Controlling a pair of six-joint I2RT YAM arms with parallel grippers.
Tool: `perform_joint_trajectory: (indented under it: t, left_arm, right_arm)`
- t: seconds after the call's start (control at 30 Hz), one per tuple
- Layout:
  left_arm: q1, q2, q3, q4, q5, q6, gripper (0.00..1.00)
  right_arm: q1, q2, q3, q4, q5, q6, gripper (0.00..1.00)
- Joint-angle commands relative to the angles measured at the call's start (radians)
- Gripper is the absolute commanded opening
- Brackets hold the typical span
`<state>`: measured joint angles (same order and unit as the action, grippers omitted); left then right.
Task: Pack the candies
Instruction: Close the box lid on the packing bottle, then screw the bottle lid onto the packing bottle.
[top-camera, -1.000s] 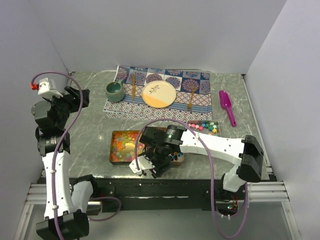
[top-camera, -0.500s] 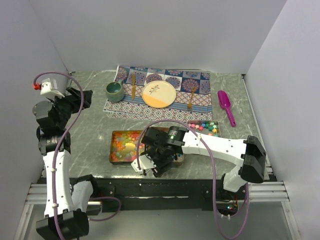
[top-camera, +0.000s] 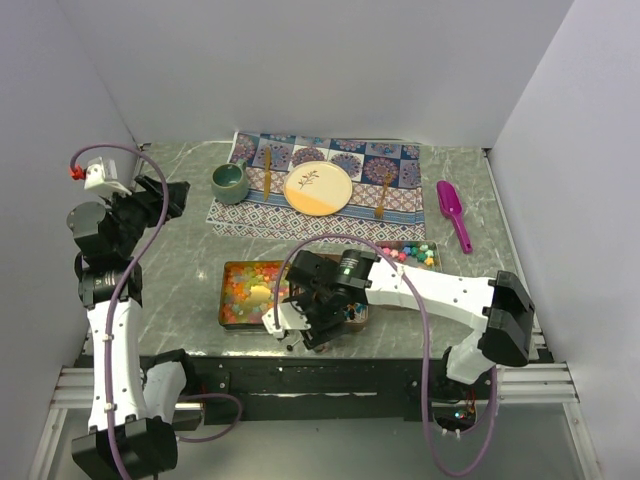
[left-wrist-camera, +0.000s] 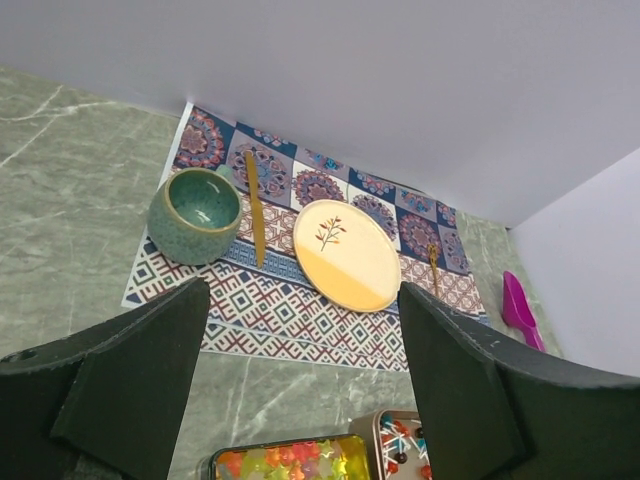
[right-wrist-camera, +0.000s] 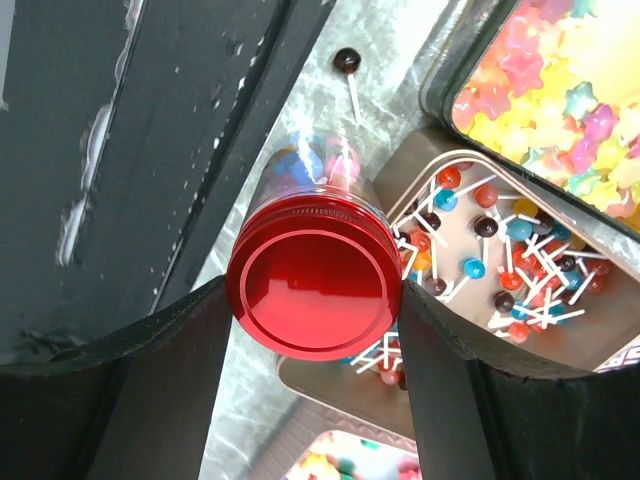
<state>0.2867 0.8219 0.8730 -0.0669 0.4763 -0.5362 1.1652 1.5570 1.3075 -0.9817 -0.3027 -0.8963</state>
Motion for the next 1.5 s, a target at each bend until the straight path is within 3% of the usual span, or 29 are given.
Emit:
perform_joint_trajectory:
  t: [0.0,0.17,0.23,0.4,0.5,0.6,0.63,0.7,0.73,0.77,0.83,0.87,0.97,1.03,1.13,1.17,1.23,1.3,1.33,1.37,1.47]
  left_arm:
    - [0.002,-0.006,0.006,0.059,0.044,-0.027,0.82]
    - [0.002,-0.01,-0.003,0.131,0.086,-0.053,0.84]
    - [0.003,-0.03,-0.023,0.166,0.11,-0.068,0.85]
    - [-0.007,-0.093,-0.055,0.204,0.2,-0.078,0.86]
    - [-0.017,-0.125,-0.043,0.112,0.237,-0.015,0.86]
    - [-0.027,-0.17,-0.029,-0.031,0.356,0.099,0.86]
    - [-0.035,-0.178,-0.029,-0.109,0.454,0.14,0.86]
    - [-0.044,-0.187,-0.025,-0.215,0.556,0.301,0.86]
    - [-0.052,-0.181,-0.014,-0.27,0.684,0.379,0.85]
    - [-0.057,-0.162,0.006,-0.474,0.723,0.652,0.84]
    - [-0.085,-0.13,0.068,-0.705,0.768,0.955,0.86]
    - [-0.105,-0.088,0.084,-0.901,0.762,1.237,0.87]
    - [-0.222,0.014,0.101,-1.074,0.705,1.514,0.85]
    - [-0.33,0.06,0.089,-1.1,0.679,1.596,0.84]
    - [-0.475,0.117,0.045,-1.03,0.642,1.579,0.71]
    - [-0.513,0.128,0.025,-1.001,0.625,1.54,0.61]
    - [-0.617,0.126,-0.041,-0.947,0.585,1.541,0.51]
    - [-0.668,0.089,-0.128,-0.828,0.556,1.454,0.35]
    - [-0.705,0.076,-0.156,-0.701,0.549,1.397,0.24]
    - [-0.722,0.056,-0.176,-0.659,0.539,1.372,0.02]
    - [-0.787,0.042,-0.253,-0.478,0.498,1.3,0.01]
  right_arm:
    - [-0.009,-0.055,-0.076,0.034,0.025,0.112,0.73]
    - [-0.01,-0.084,-0.117,0.051,0.048,0.14,0.85]
    - [-0.009,-0.09,-0.122,0.049,0.072,0.14,1.0]
    - [-0.042,-0.118,-0.116,0.025,0.1,0.152,1.0]
    - [-0.1,-0.149,-0.102,-0.046,0.117,0.152,1.0]
    - [-0.189,-0.216,-0.091,-0.136,0.112,0.128,1.0]
    - [-0.267,-0.239,-0.091,-0.141,0.117,0.126,1.0]
    - [-0.346,-0.3,-0.073,-0.14,0.119,0.137,1.0]
    - [-0.431,-0.313,-0.062,-0.134,0.12,0.145,1.0]
    - [-0.465,-0.322,-0.048,-0.124,0.12,0.17,1.0]
    - [-0.577,-0.325,0.002,-0.109,0.122,0.201,1.0]
    - [-0.617,-0.325,0.019,-0.091,0.116,0.233,1.0]
    - [-0.753,-0.331,0.065,-0.034,0.09,0.313,1.0]
    - [-0.811,-0.325,0.09,-0.019,0.077,0.353,1.0]
    - [-0.886,-0.302,0.098,-0.021,0.059,0.405,1.0]
    - [-0.897,-0.293,0.096,-0.032,0.044,0.408,0.99]
    - [-0.921,-0.285,0.075,-0.046,0.025,0.408,0.91]
    - [-0.946,-0.311,0.026,-0.011,-0.004,0.428,0.86]
    - [-0.947,-0.319,0.013,-0.003,-0.01,0.431,0.83]
    - [-0.947,-0.328,0.0,0.0,-0.025,0.436,0.75]
    - [-0.952,-0.359,-0.028,0.018,-0.035,0.467,0.7]
